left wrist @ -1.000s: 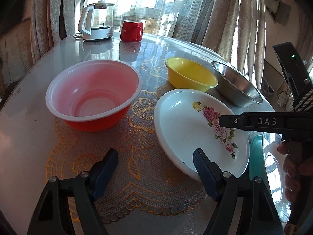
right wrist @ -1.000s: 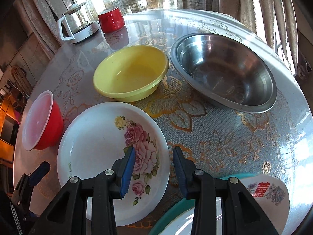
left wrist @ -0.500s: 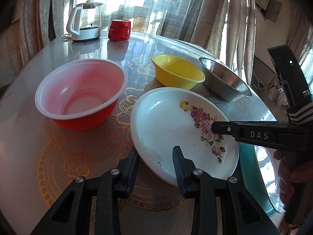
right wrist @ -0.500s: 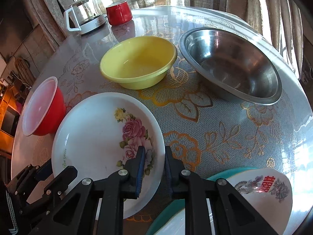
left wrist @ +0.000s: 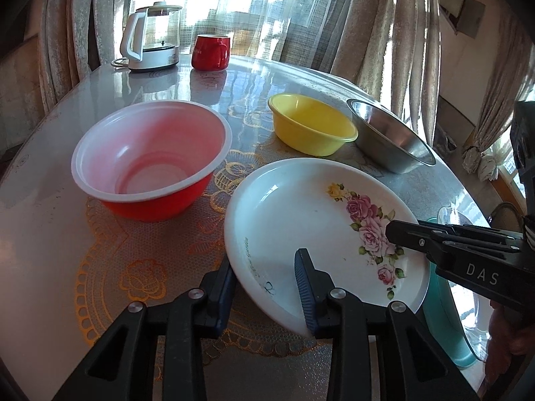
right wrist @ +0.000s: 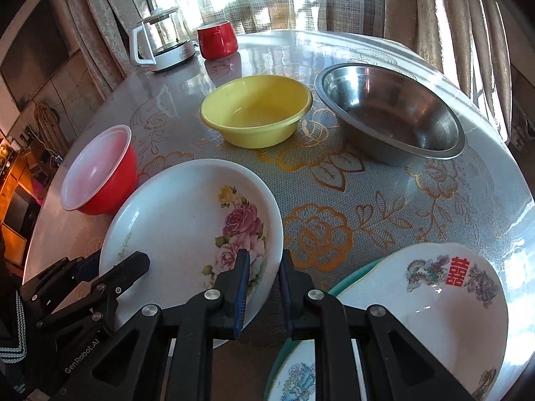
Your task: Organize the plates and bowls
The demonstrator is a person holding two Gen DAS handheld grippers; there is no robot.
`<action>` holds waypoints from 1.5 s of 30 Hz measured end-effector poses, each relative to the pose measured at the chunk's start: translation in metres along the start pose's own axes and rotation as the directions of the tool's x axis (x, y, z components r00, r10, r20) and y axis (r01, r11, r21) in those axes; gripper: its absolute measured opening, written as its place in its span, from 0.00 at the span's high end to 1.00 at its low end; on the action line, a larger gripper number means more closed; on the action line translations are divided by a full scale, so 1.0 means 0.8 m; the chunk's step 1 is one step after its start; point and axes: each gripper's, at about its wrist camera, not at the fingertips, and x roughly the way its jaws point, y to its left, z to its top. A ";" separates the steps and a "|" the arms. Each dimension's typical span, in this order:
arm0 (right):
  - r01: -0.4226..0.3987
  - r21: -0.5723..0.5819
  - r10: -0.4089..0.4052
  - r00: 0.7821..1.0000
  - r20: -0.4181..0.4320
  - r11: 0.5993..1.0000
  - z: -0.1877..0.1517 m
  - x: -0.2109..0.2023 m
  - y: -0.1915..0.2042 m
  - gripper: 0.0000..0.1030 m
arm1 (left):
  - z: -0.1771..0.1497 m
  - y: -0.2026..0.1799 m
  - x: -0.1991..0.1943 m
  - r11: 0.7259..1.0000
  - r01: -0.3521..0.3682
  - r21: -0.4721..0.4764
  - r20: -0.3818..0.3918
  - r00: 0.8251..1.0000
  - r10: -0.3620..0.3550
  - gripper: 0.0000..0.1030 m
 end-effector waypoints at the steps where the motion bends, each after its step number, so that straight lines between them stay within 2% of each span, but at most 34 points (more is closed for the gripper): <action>1: -0.002 0.002 0.002 1.000 0.004 1.000 -0.001 -0.003 -0.001 0.83 | 0.000 0.000 0.000 1.000 0.001 0.001 0.000 1.000 -0.001 0.66; 5: -0.016 0.024 0.016 1.000 0.019 1.000 -0.004 -0.010 -0.006 0.83 | -0.001 -0.002 -0.002 1.000 0.018 0.007 0.005 1.000 -0.018 0.66; 18: 0.015 0.029 -0.018 0.992 0.126 0.999 -0.017 -0.040 -0.002 0.83 | -0.001 -0.013 -0.020 0.998 0.037 0.040 0.085 0.996 -0.040 0.66; 28: 0.021 0.038 -0.028 0.976 0.217 0.999 -0.027 -0.067 -0.006 0.83 | -0.004 -0.027 -0.040 0.994 0.068 0.085 0.173 0.981 -0.082 0.66; 45: 0.041 0.107 -0.068 0.963 0.262 0.993 -0.061 -0.104 -0.036 0.83 | -0.016 -0.067 -0.046 0.975 0.153 0.159 0.171 0.969 -0.180 0.66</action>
